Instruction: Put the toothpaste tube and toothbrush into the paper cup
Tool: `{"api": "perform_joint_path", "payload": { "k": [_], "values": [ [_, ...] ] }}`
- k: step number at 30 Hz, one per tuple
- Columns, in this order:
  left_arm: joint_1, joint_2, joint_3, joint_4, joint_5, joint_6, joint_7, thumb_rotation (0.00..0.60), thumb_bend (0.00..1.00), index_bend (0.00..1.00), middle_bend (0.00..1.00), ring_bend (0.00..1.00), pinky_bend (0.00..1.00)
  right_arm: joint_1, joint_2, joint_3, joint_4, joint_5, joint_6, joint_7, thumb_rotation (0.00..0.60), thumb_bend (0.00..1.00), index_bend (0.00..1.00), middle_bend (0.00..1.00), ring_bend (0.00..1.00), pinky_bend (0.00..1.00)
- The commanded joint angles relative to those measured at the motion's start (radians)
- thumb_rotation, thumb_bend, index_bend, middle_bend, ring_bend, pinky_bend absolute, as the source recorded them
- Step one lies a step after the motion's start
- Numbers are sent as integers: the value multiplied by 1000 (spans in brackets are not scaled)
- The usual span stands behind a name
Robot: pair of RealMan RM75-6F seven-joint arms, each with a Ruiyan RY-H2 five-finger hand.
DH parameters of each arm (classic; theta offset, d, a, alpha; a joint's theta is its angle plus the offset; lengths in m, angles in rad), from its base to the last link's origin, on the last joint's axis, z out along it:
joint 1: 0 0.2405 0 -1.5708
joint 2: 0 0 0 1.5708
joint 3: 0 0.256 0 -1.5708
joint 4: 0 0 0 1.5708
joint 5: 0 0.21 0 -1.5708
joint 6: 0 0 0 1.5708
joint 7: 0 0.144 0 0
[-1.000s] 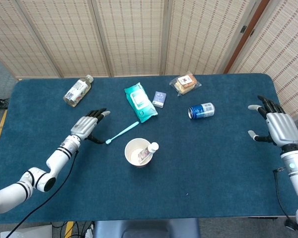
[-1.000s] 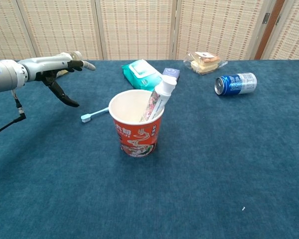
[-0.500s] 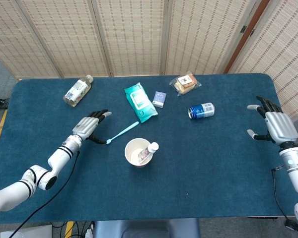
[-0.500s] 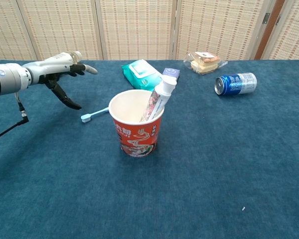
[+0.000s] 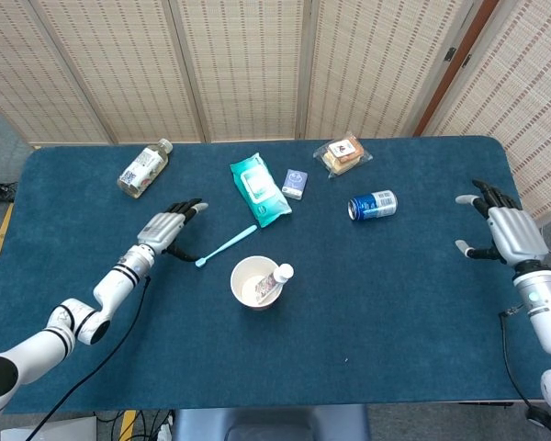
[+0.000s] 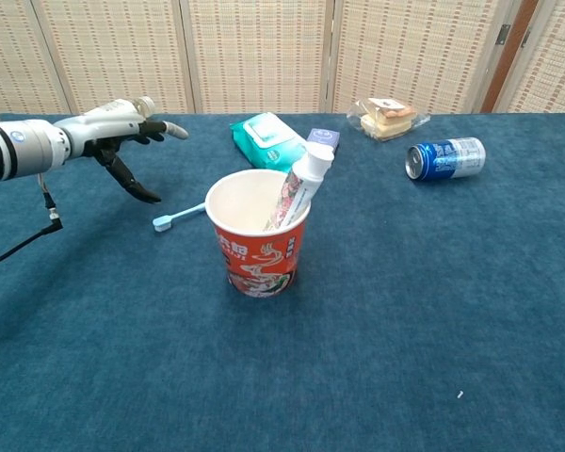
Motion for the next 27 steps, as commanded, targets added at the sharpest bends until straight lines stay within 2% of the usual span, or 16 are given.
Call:
{"api": "perform_joint_path", "payload": {
  "k": [1,27],
  "values": [
    [-7,-9,4,16,6,-2,-15,600,57,26,0,0,0,0,-3,-1,4,1,-2,3,600,183,250,33,0,115],
    [-50,-91,61,122,65,-25,-135,600,56,26,0,0,0,-2,-24,-4,49,-1,-24,40,600,182,251,32,0,115]
  ]
}}
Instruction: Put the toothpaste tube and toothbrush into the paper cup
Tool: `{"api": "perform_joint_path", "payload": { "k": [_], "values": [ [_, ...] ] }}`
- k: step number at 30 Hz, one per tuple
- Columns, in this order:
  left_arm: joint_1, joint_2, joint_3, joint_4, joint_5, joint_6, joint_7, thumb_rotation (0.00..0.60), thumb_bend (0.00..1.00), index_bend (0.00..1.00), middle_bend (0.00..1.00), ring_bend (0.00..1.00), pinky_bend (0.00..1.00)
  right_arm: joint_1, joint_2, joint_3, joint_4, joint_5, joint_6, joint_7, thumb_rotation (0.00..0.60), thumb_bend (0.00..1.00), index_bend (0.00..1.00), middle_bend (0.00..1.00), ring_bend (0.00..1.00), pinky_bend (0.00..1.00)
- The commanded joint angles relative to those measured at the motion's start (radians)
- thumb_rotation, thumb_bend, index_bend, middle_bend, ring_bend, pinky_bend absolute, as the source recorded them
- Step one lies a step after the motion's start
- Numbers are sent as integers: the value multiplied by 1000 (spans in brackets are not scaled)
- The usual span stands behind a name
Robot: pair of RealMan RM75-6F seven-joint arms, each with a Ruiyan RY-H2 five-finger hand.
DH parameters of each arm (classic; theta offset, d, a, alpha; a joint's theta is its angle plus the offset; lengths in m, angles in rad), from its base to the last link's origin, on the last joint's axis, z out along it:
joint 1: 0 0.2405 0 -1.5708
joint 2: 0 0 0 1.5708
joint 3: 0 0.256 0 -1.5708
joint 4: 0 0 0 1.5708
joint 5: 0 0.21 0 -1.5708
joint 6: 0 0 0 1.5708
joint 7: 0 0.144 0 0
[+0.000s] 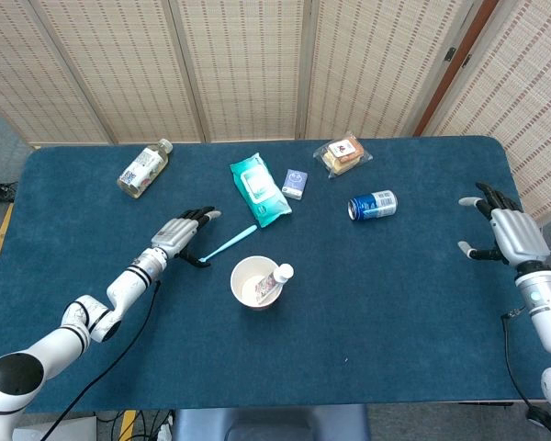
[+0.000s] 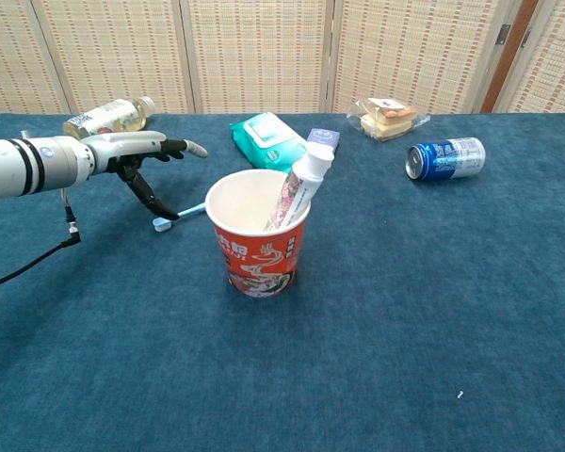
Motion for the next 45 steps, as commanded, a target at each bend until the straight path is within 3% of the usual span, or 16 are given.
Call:
{"api": "perform_joint_path", "payload": {
  "k": [1,25,45],
  "values": [
    [-3,-7,6,9,5,-4,-8,600,56,26,0,0,0,0,-2,-1,3,-2,-2,3,600,182,251,32,0,115],
    [-8,-66,33,136,7,-34,-36,600,56,26,0,0,0,-2,-18,-4,26,-5,-14,21,600,182,250,32,0,115],
    [-1,-60,24,159,-6,-19,-8,600,56,26,0,0,0,3,-31,-4,37,-13,-24,32,600,183,250,32,0,115]
  ]
}}
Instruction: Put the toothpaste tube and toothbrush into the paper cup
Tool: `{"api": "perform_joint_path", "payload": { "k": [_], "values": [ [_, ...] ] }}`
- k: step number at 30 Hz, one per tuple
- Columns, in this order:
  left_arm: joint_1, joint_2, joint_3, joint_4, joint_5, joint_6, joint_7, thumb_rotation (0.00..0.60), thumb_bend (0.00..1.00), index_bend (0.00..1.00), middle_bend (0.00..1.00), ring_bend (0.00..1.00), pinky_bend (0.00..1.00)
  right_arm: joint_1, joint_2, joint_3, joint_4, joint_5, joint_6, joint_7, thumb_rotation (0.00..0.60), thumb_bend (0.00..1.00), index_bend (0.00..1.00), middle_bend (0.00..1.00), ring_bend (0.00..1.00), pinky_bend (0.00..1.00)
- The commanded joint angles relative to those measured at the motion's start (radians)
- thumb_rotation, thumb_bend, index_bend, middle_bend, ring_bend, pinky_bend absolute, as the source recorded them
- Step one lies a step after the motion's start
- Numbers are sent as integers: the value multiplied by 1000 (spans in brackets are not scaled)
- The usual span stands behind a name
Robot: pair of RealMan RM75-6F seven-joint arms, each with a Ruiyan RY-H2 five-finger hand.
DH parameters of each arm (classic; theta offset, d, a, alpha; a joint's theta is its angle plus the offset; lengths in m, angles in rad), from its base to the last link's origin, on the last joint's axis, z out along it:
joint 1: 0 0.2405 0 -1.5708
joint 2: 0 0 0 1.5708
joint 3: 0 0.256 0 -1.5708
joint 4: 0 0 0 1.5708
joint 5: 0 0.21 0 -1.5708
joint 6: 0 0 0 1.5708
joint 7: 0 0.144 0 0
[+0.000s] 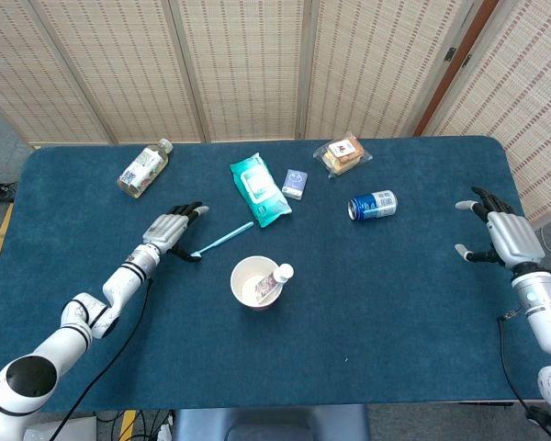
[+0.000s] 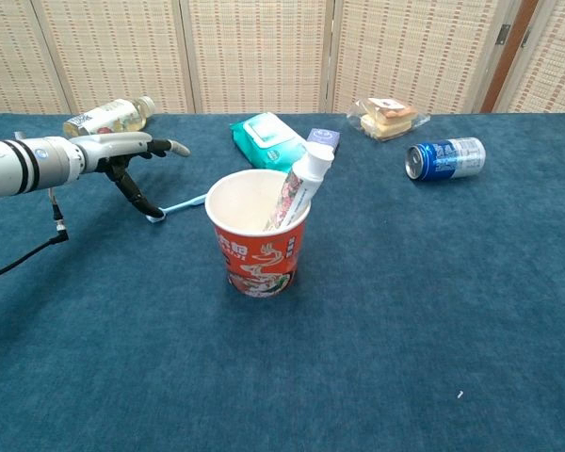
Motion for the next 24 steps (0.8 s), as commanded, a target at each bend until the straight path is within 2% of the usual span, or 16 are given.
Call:
{"api": "perform_joint_path", "payload": {
  "k": [1,11,24],
  "values": [
    [1,3,0,-7,-1,2,5,600,56,26,0,0,0,0,0,0,-1,-1,0,1,600,183,250,32,0,115],
    [1,16,-2,-44,-2,5,16,600,56,25,0,0,0,-1,-2,0,1,-2,0,7,600,183,250,32,0,115],
    [-7,-14,-11,15,-20,-37,24,600,56,26,0,0,0,-6,0,-3,0,1,-1,10,600,183,251,32,0,115]
  ]
}}
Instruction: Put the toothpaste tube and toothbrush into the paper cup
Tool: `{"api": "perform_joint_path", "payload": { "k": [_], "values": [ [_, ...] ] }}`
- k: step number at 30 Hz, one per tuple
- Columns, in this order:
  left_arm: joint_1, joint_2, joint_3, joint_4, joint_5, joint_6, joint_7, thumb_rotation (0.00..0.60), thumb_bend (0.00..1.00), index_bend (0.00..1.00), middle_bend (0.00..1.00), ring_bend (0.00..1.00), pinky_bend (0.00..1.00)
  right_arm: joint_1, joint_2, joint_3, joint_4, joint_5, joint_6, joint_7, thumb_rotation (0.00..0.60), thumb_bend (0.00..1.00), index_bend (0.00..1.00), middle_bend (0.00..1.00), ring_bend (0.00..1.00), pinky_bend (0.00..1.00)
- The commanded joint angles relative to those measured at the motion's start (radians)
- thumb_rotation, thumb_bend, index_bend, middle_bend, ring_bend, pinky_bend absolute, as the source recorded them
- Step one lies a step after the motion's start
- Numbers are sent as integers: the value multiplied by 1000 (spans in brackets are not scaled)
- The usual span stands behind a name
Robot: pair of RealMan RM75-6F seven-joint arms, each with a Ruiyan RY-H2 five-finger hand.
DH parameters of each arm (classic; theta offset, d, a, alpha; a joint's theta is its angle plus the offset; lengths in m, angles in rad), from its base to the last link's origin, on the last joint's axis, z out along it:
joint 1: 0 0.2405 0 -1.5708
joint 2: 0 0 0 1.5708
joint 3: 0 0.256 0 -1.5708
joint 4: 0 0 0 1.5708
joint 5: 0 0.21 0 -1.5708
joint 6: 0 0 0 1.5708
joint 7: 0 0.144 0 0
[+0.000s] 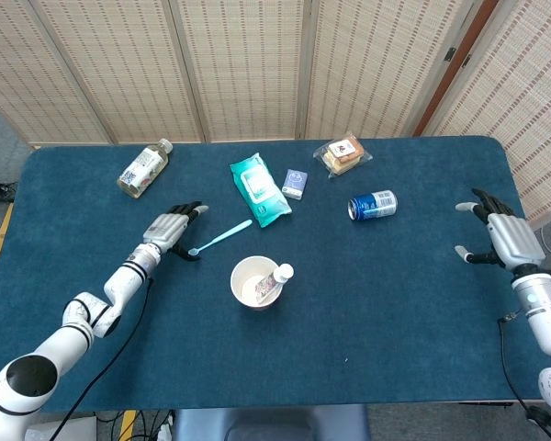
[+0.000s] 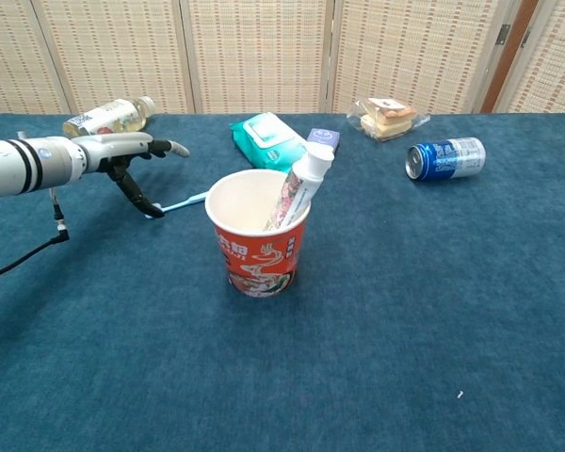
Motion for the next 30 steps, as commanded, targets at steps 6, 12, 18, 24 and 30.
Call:
{"api": "perform_joint_path", "payload": {
  "k": [6,12,18,24,30],
  "values": [
    [-3,-17,-1,38,-4,-20,-3,600,56,26,0,0,0,0,-4,-1,4,-1,-3,6,600,183,250,32,0,115],
    [-3,-28,0,80,-5,-29,6,600,56,26,0,0,0,-1,-5,-1,2,-1,-2,4,600,184,250,32,0,115],
    [-3,-45,-7,136,-11,-27,29,600,56,26,0,0,0,-1,-4,0,-5,-1,-1,2,600,183,250,32,0,115],
    [-11,-63,-30,186,-32,-36,22,600,56,26,0,0,0,-3,-4,-1,-11,3,0,-1,600,184,250,32,0,115],
    [-3,-47,-24,161,-21,-17,5,600,56,26,0,0,0,-5,-1,-1,-17,3,1,1,600,183,250,32,0,115]
  ]
}}
